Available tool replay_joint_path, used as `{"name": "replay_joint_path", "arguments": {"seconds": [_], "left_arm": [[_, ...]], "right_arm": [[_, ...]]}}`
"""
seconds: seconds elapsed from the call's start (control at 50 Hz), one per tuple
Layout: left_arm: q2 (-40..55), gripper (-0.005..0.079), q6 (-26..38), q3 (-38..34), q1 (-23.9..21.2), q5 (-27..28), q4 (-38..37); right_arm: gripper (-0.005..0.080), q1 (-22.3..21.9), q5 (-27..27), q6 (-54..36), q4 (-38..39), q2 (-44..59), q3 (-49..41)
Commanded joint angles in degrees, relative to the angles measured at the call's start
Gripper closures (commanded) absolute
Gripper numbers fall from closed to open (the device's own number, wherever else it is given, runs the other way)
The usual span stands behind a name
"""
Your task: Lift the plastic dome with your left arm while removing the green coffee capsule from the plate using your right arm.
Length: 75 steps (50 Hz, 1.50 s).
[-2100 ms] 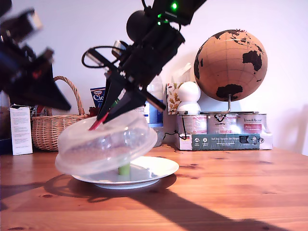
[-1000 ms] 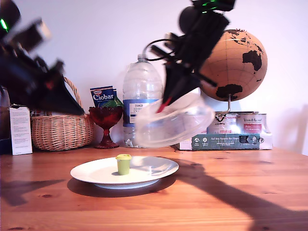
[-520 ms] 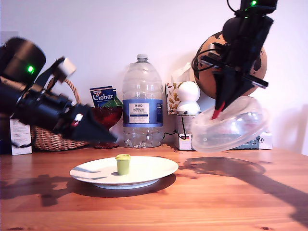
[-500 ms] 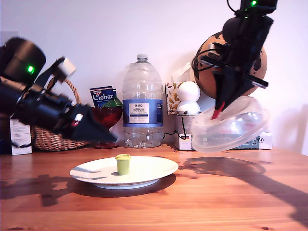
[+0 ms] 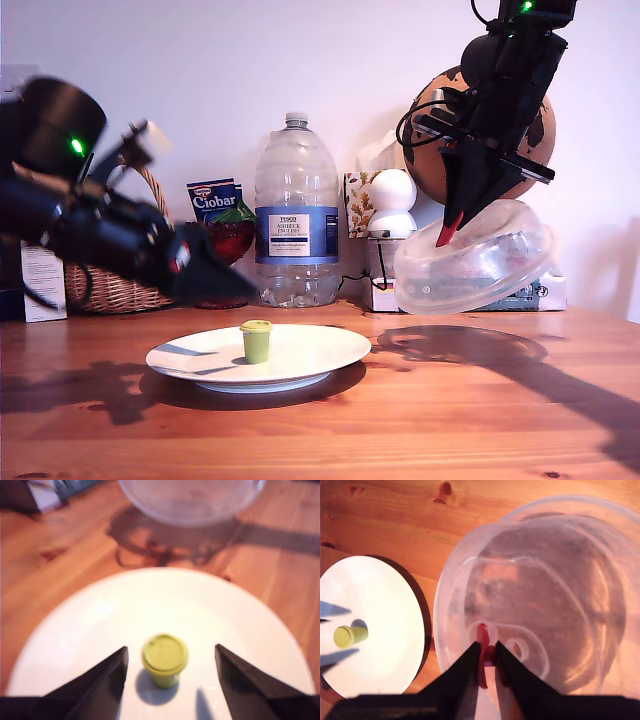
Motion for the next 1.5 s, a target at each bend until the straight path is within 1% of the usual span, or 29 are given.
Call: {"name": "replay_joint_path", "arguments": {"seconds": [0.0,0.12,0.38,0.42,0.54,0.58,0.74,0.92,1.16,1.36,1.48], "left_arm": [[1.22,0.0242,0.5,0.09,-0.42,-0.81,1.55],[2.49,0.0242,0.52,1.14,-0.66,-2.51,1.66],[5.64,0.0253,0.31,3.8,-1.27,-2.54,1.53],[5.66,0.0287,0.31,3.89,-1.42,-2.54,1.51],[5.66,0.0445,0.31,4.07,-1.62,-2.49,1.03],[5.66,0.0481,0.31,4.07,-1.62,-2.45,0.79],[5.66,0.055,0.31,4.22,-1.62,-2.43,0.72],[5.16,0.055,0.26,4.83,-1.62,-2.25,2.01],[1.88,0.055,0.24,6.34,-1.4,-2.29,1.95],[-1.2,0.055,0.22,7.1,0.68,-2.54,0.35],[-2.47,0.055,-0.28,7.13,3.02,-2.93,-1.14]], "right_arm": [[0.0765,0.28,0.0,-0.24,0.13,-0.33,0.66],[0.0765,0.35,0.0,-0.24,0.15,-0.33,0.66],[0.0765,0.66,0.0,-0.22,0.2,-0.33,0.66],[0.0765,0.66,0.0,-0.22,0.22,-0.33,0.63],[0.0765,0.66,0.0,-0.22,0.35,-0.33,0.66],[0.0765,0.66,0.0,-0.22,0.48,-0.33,0.66],[0.0765,0.66,0.0,-0.22,0.59,-0.33,0.66],[0.0765,0.66,-0.11,-0.17,0.52,-0.33,0.63],[0.0765,1.44,-3.21,-0.17,1.09,-0.33,0.66],[0.0765,2.71,-5.2,-0.17,1.18,-0.33,0.66],[0.0765,3.87,-7.37,-0.15,1.31,-0.33,0.66]]}}
